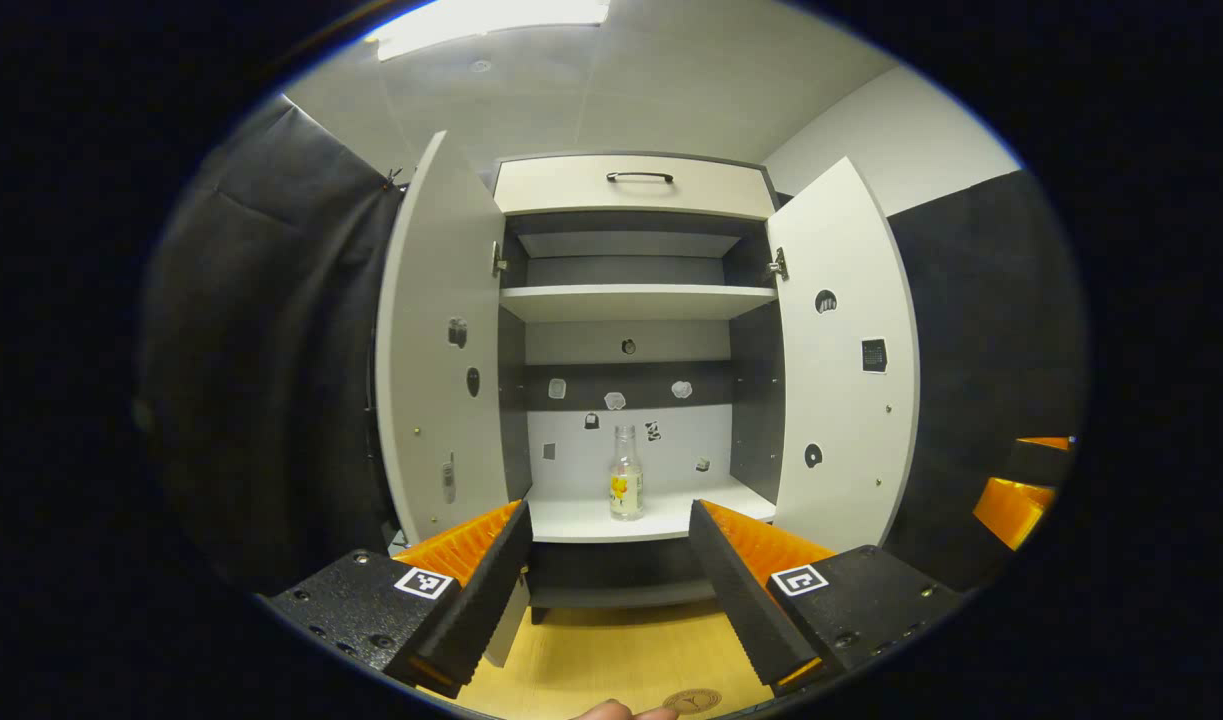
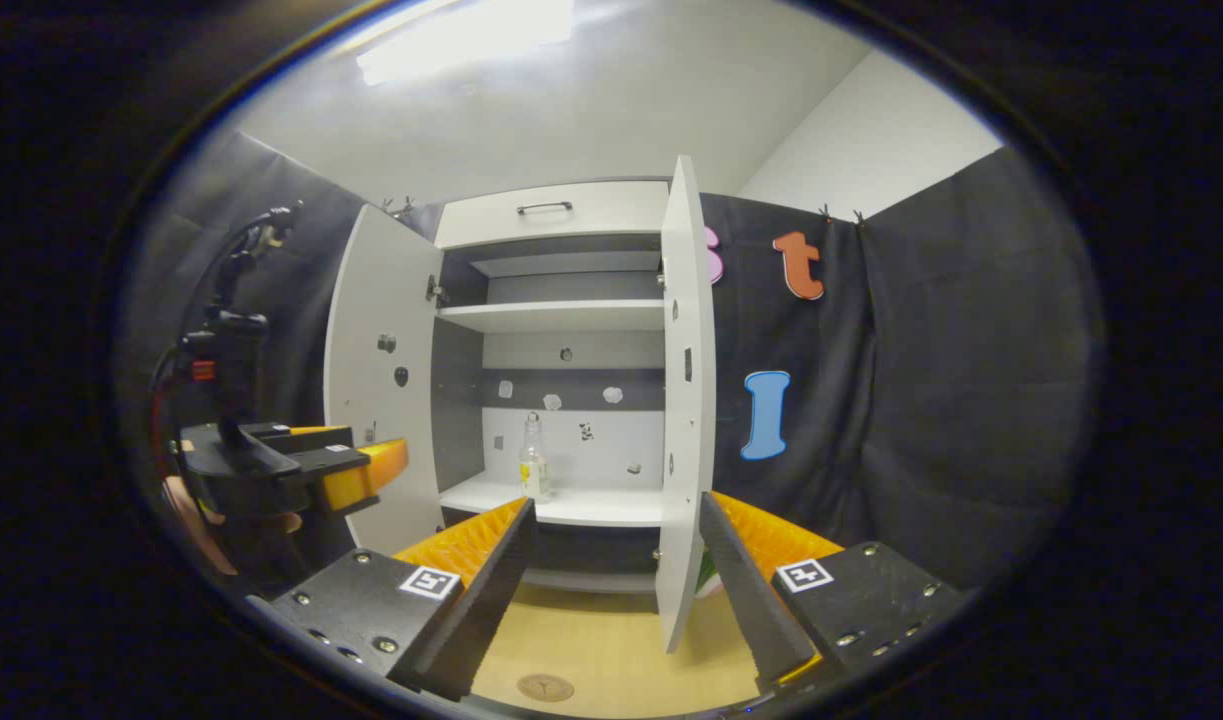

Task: Grasp the bottle in the cabinet with the left hand and place it on the coaster, then close the right door with the right hand and the left door with the left hand.

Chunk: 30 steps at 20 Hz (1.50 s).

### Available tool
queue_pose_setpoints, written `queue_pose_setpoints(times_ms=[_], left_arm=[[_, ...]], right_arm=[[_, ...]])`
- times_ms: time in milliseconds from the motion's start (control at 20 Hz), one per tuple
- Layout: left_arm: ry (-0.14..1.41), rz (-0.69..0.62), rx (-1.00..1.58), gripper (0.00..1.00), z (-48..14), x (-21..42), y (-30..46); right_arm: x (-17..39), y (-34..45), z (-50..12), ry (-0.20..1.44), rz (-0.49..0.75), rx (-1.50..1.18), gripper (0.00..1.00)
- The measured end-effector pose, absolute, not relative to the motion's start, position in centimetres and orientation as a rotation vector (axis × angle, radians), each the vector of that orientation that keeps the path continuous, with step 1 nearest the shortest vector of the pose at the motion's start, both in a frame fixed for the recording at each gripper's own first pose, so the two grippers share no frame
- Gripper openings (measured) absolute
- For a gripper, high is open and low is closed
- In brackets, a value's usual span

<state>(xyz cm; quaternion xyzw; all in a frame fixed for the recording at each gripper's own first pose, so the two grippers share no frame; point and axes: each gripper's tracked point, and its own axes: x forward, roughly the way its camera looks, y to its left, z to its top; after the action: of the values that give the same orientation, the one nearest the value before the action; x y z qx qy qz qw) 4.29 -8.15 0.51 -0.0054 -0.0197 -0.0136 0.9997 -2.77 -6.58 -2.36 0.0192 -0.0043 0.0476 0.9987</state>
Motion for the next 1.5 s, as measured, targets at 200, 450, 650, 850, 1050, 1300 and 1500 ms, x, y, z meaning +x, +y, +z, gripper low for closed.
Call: queue_pose_setpoints(times_ms=[200,450,650,850,1050,1300,1500], left_arm=[[-0.034,-0.079,-0.041,1.0,-1.2,11.8,-9.7],[-0.04,-0.105,-0.03,1.0,-5.2,23.2,-10.1],[0.019,-0.113,-0.083,1.0,-9.7,31.0,-10.1],[0.048,-0.11,-0.062,1.0,-12.8,37.8,-9.8],[0.063,-0.109,-0.056,1.0,-13.9,41.9,-10.3],[0.109,-0.141,-0.099,0.94,-12.8,44.2,-10.3],[0.067,-0.171,-0.123,0.8,-7.0,42.0,-10.4]], right_arm=[[-0.7,-6.9,-2.8,-0.019,0.089,0.084,0.99],[3.2,-6.1,-2.7,-0.076,0.086,0.128,0.99],[6.7,-4.2,-2.1,-0.118,0.106,0.165,0.99],[9.6,-1.7,-2.6,-0.126,0.151,0.154,0.99],[11.7,-0.1,-4.1,-0.09,0.17,0.102,0.99],[12.7,-0.1,-6.0,-0.026,0.154,0.119,0.99],[10.4,-1.8,-6.0,-0.023,0.13,0.135,0.99]])
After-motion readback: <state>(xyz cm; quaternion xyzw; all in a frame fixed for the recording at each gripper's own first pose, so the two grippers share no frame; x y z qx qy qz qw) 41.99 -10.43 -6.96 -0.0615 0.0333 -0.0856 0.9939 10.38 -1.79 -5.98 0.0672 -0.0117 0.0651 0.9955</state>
